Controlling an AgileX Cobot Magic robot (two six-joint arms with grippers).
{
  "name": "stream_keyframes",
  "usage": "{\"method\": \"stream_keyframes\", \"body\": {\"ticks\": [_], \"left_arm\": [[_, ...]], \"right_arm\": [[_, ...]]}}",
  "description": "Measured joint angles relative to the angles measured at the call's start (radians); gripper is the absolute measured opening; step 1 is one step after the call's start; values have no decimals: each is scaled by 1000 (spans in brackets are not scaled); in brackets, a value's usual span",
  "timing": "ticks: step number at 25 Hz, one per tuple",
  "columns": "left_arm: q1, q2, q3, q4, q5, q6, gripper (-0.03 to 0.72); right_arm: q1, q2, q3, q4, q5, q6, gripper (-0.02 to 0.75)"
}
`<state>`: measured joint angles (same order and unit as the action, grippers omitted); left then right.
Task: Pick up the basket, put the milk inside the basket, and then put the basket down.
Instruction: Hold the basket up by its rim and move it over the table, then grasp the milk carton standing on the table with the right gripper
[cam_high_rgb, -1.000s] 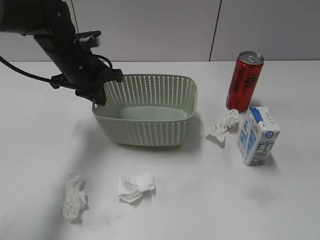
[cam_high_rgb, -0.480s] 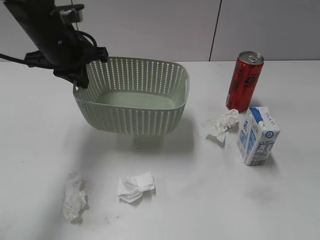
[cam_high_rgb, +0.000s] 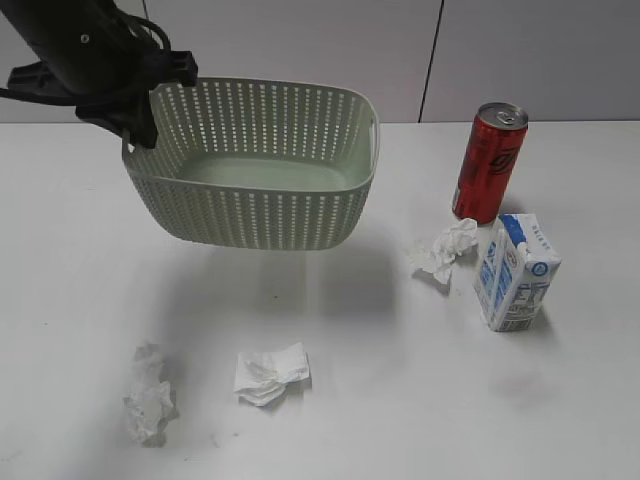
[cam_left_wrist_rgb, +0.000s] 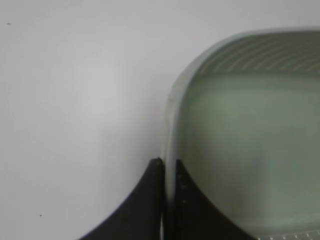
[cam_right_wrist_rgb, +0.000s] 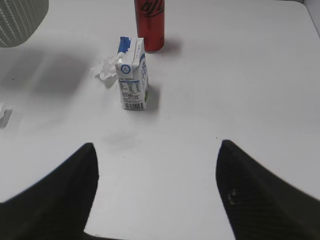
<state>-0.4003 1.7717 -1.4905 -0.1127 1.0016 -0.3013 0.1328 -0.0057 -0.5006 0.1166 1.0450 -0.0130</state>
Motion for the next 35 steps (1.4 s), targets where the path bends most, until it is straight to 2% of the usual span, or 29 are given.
{"method": "stream_keyframes", "body": {"ticks": [8,13,18,21,28,31,35], "left_arm": [[-40,0,0,3,-34,-28,-15],[-40,3,0,6,-35,-31,-15],[-40,4,0,7,-35,-34,-15],[-40,5,0,6,-35,-34,-15],[-40,7,0,6,-41,-34,-15],[-40,11,0,6,-42,-34,-15],[-40,13,0,2,-42,-34,-15]], "right_arm": [[0,0,-8,-4,-9,0,513],[0,93,-74,43,-112,0,535],[0,352,-86,103,-167,-35,649],[0,570,-127,150,-178,-99,657],[11,1085,-322,163,-148,-140,656],[53,1249,-423,132,-147,-106,654],[130,1431,-546,-4,-148,-2,648]]}}
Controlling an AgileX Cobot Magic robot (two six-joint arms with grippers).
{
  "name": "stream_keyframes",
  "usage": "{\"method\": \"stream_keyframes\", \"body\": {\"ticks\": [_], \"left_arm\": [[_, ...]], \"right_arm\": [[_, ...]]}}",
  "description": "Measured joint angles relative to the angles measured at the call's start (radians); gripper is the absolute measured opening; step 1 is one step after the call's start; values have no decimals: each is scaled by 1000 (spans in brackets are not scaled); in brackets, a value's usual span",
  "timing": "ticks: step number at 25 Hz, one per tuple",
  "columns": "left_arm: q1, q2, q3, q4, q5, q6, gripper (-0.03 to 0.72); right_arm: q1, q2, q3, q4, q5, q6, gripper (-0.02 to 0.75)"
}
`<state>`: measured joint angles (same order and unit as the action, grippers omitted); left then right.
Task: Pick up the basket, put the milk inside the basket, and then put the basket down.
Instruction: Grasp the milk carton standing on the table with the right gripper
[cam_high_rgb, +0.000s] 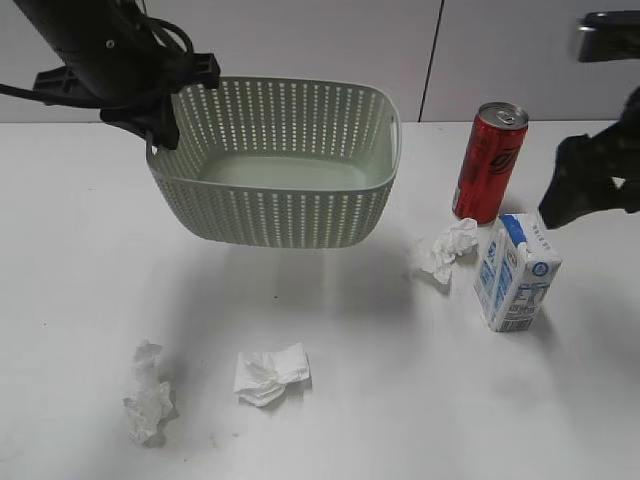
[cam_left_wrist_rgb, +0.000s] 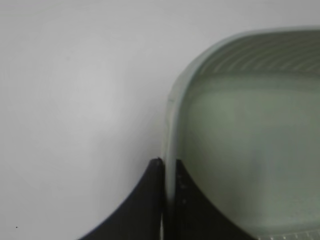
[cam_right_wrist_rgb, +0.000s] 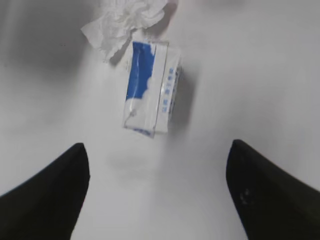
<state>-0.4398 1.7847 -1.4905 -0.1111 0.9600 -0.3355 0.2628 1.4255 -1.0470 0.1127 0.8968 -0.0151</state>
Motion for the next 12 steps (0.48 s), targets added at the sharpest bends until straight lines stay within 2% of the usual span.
{"method": "stream_keyframes", "body": {"ticks": [4,12], "left_arm": [[0,0,0,-13,0,0,-15],[0,0,0,-17,-1,0,-15]], "right_arm": [[51,140,-74,-60,-6,87,645],[56,336,-105,-75,-71,126,636]]}}
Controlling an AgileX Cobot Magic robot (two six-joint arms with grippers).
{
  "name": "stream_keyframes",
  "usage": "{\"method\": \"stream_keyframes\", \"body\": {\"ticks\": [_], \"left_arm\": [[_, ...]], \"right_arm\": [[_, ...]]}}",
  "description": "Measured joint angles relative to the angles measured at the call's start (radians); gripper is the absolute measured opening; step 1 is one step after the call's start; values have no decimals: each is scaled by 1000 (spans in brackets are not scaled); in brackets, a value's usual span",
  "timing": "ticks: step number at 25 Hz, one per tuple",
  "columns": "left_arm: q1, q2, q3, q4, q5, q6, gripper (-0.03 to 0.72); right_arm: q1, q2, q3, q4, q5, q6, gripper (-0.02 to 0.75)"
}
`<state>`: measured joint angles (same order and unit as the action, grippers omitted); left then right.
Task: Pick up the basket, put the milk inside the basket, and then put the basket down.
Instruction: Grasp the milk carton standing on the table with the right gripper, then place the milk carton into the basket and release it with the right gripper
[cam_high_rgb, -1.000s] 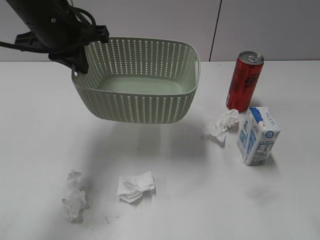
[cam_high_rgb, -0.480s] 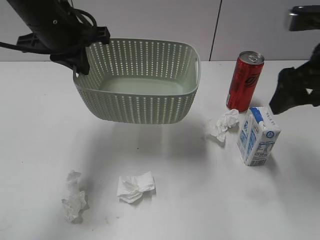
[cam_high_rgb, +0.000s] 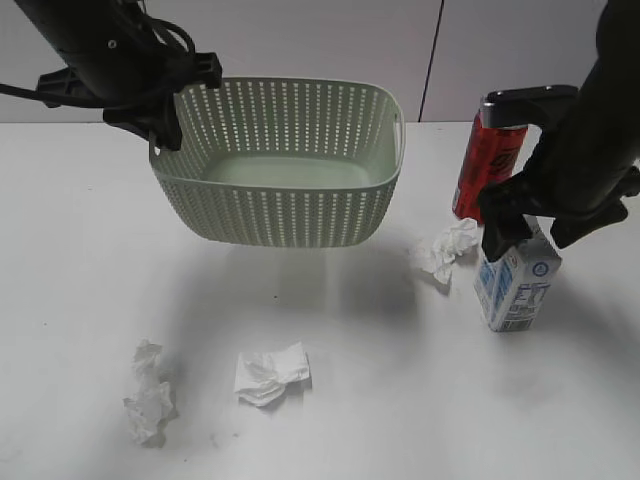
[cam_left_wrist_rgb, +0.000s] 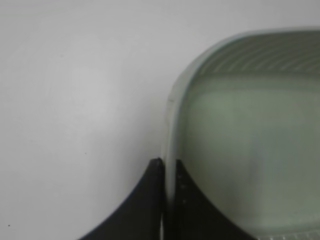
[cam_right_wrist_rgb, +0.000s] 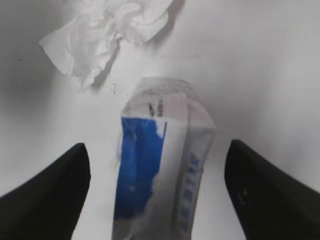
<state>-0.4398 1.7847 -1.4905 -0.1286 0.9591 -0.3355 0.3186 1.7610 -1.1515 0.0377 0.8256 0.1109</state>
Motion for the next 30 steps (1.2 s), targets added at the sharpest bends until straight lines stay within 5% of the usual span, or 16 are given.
{"method": "stream_keyframes", "body": {"ticks": [7,18,30], "left_arm": [[0,1,0,-2,0,-1,-15],[0,2,0,-3,-5,-2,-15],[0,2,0,-4,-7,-3,-15]], "right_arm": [[0,110,0,-1,-44,6,587],[0,131,-3,-22,-38,8,326],[0,16,-108,-26,198,1,317]]}}
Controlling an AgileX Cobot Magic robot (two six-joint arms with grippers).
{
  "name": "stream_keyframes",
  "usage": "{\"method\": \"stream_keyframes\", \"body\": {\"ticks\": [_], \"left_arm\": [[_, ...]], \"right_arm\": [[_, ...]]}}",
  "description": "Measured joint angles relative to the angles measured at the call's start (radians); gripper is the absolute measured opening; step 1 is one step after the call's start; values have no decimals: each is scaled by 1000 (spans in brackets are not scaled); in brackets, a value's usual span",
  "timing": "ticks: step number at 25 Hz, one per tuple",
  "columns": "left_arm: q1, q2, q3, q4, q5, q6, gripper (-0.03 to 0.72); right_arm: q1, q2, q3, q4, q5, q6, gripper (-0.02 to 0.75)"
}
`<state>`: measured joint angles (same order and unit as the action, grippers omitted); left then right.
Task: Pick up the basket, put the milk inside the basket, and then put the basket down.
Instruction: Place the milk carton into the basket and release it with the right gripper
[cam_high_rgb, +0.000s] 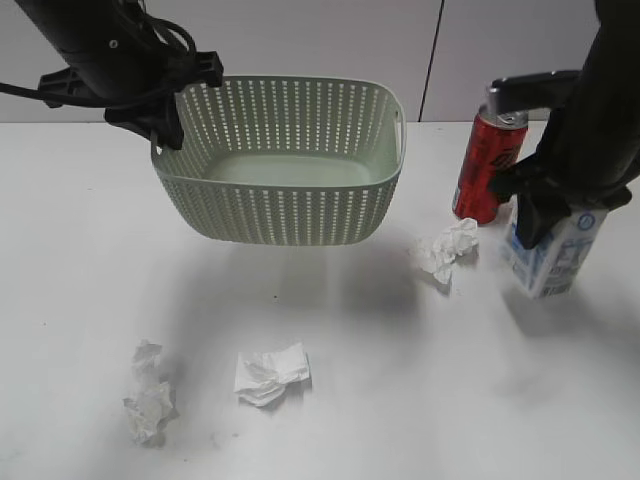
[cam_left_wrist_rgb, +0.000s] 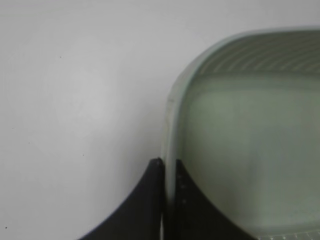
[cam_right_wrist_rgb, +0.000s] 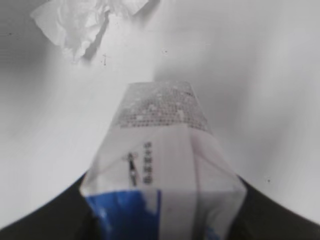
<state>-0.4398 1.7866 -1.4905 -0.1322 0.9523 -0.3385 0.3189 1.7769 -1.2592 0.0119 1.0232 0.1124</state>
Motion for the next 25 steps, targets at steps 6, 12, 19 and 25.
{"method": "stream_keyframes", "body": {"ticks": [6,12,19,25], "left_arm": [[0,0,0,0,0,-1,-15],[0,0,0,0,0,-1,-15],[0,14,0,0,0,-1,-15],[0,34,0,-1,17,-1,-15]], "right_arm": [[3,-68,-192,8,182,-13,317],[93,-73,-414,37,189,-17,317],[252,-15,-643,57,200,-13,317],[314,138,-729,61,199,-9,317]]}}
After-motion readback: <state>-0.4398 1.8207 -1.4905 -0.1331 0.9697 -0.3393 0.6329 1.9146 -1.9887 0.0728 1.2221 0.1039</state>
